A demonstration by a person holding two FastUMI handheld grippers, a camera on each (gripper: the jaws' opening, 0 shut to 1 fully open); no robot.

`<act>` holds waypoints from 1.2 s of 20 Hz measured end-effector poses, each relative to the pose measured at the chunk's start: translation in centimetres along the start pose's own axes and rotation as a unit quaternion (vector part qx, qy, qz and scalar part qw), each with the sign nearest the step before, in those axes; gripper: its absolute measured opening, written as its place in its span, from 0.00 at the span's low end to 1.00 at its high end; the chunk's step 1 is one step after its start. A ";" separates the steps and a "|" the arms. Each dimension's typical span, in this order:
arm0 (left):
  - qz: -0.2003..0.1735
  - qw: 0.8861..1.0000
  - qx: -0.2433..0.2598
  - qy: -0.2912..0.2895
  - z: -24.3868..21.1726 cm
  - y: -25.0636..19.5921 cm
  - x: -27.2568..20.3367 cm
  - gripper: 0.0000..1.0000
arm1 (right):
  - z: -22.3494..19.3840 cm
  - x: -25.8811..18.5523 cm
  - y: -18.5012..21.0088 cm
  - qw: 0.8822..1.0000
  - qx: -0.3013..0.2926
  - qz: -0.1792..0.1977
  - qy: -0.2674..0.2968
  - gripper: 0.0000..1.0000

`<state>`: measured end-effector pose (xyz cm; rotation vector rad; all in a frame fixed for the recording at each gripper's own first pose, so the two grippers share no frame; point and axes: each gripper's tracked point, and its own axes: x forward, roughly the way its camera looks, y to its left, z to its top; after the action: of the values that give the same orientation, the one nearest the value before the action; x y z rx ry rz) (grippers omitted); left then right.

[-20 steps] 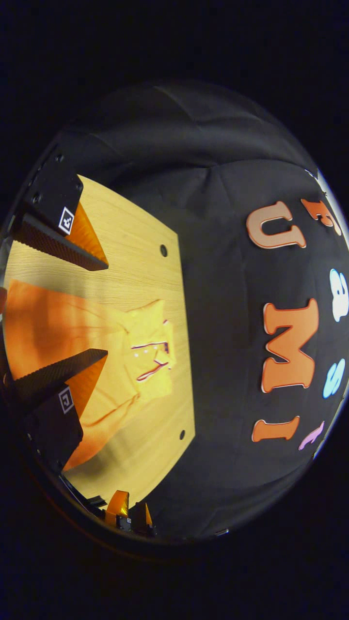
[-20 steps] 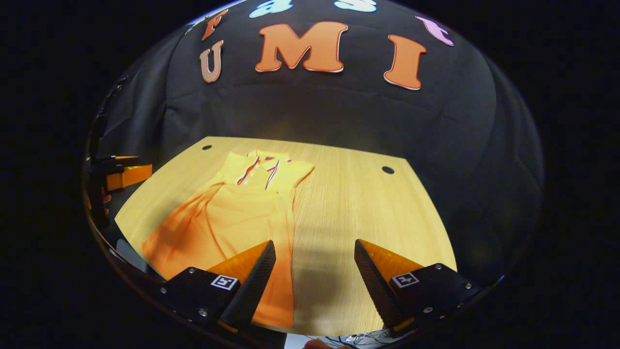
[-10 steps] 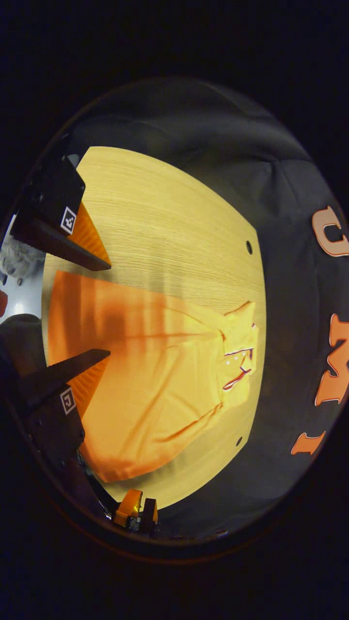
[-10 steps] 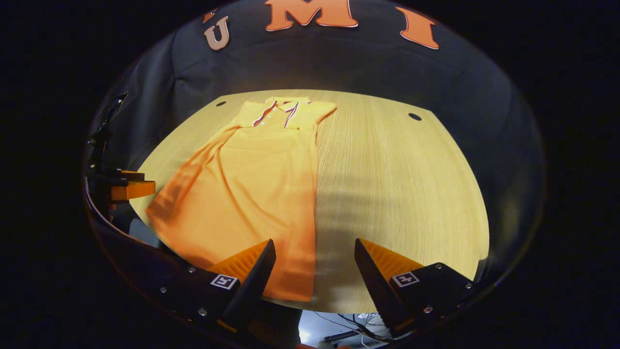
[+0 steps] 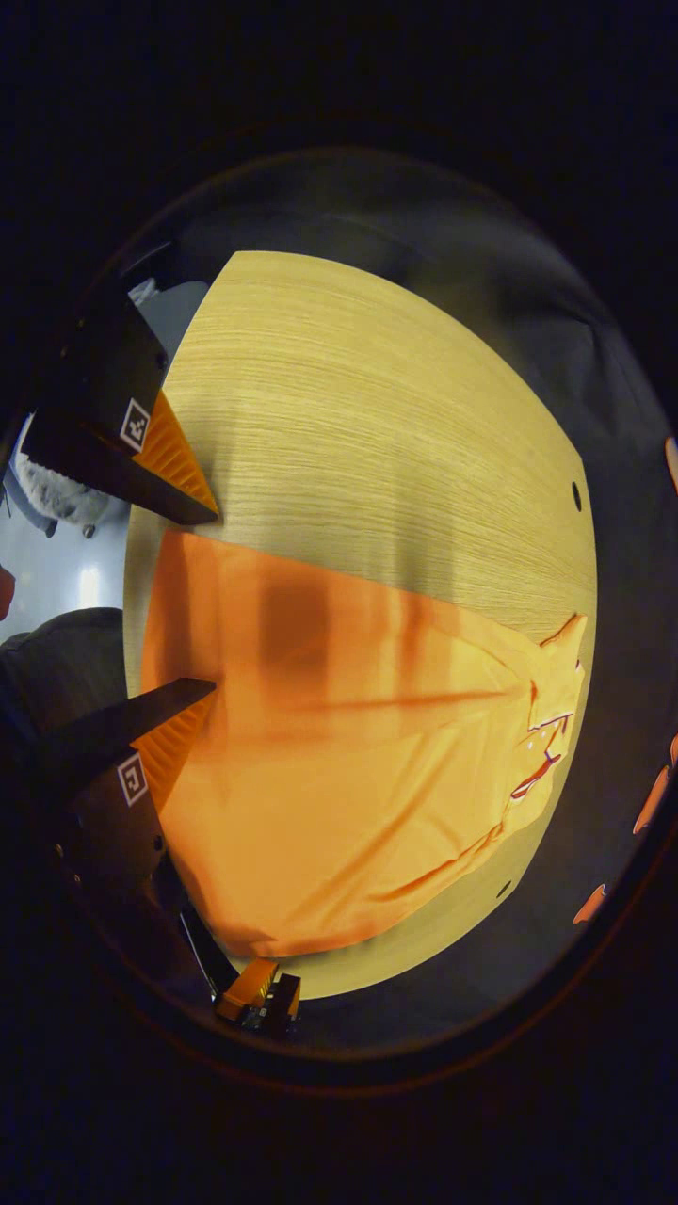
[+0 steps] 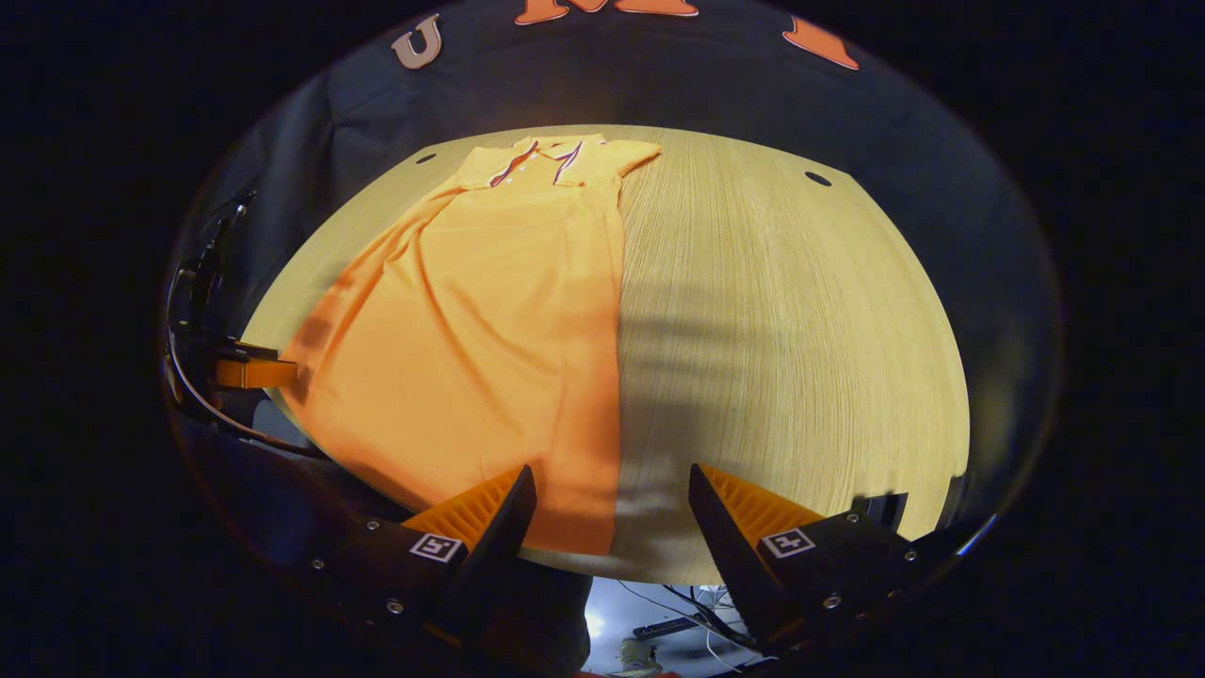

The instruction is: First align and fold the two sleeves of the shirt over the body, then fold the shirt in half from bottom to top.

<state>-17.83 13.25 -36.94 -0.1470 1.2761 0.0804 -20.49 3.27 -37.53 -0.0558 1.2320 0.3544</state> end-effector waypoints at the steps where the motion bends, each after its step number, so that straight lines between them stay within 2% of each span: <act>1: 0.005 1.000 0.007 0.001 0.1 0.1 0.2 0.99 | -0.4 0.1 0.3 1.000 -0.001 0.003 0.006 1.00; 5: 0.012 0.999 0.026 0.016 0.5 0.8 0.4 0.98 | -0.8 0.6 1.1 1.000 -0.014 0.006 0.022 0.98; 8: 0.011 0.998 0.040 0.038 0.4 0.5 0.5 0.98 | -2.6 1.2 1.2 0.998 -0.024 0.000 0.061 0.96; 10: 0.007 0.998 0.049 0.045 0.5 0.3 0.6 0.98 | -1.8 1.5 1.5 0.998 -0.020 -0.001 0.056 0.89; 11: 0.006 0.998 0.055 0.042 0.8 0.1 0.4 0.96 | -1.7 1.5 1.7 0.998 -0.017 0.001 0.054 0.89; 12: 0.004 0.997 0.058 0.046 0.8 -0.2 0.5 0.78 | -1.9 1.6 1.8 0.998 -0.023 0.003 0.066 0.88; 13: 0.000 0.996 0.069 0.053 0.5 -0.5 0.7 0.71 | -1.8 1.6 2.3 0.997 -0.027 0.008 0.073 0.72; 14: -0.004 0.996 0.071 0.057 0.7 -0.9 0.7 0.52 | -1.7 1.6 2.6 0.996 -0.023 0.008 0.081 0.71; 15: -0.005 0.996 0.065 0.059 0.8 -1.1 0.8 0.36 | -1.5 1.7 2.7 0.997 -0.004 0.005 0.083 0.51; 16: -0.005 0.995 0.066 0.069 0.8 -1.3 0.7 0.11 | -1.3 1.7 3.0 0.996 0.015 0.004 0.089 0.31; 17: -0.009 0.995 0.074 0.072 0.9 -1.3 0.8 0.11 | -1.3 1.9 3.4 0.995 0.028 0.009 0.094 0.16; 18: -0.017 0.994 0.075 0.078 0.6 -1.6 0.7 0.12 | -1.3 2.0 3.6 0.994 0.048 0.013 0.102 0.13; 19: -0.029 0.994 0.068 0.079 0.7 -1.9 0.7 0.11 | -1.4 1.9 4.5 0.991 0.066 0.037 0.111 0.07; 21: -0.042 0.995 0.050 0.079 0.9 -2.2 0.6 0.11 | -1.4 2.1 4.8 0.987 0.098 0.044 0.119 0.03; 22: -0.049 0.995 0.036 0.080 0.8 -2.3 1.0 0.01 | -1.4 1.9 5.0 0.985 0.108 0.049 0.125 0.02; 23: -0.062 0.993 0.038 0.096 0.8 -2.7 0.5 0.02 | -1.1 1.6 5.1 0.984 0.120 0.047 0.123 0.02; 24: -0.060 0.994 0.041 0.087 1.4 -2.6 0.3 0.01 | -0.7 1.8 5.0 0.983 0.134 0.044 0.118 0.01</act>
<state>-16.01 10.86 -36.68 -0.1627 1.4401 -0.0901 -22.09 8.22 -38.70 0.1942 1.5111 0.2602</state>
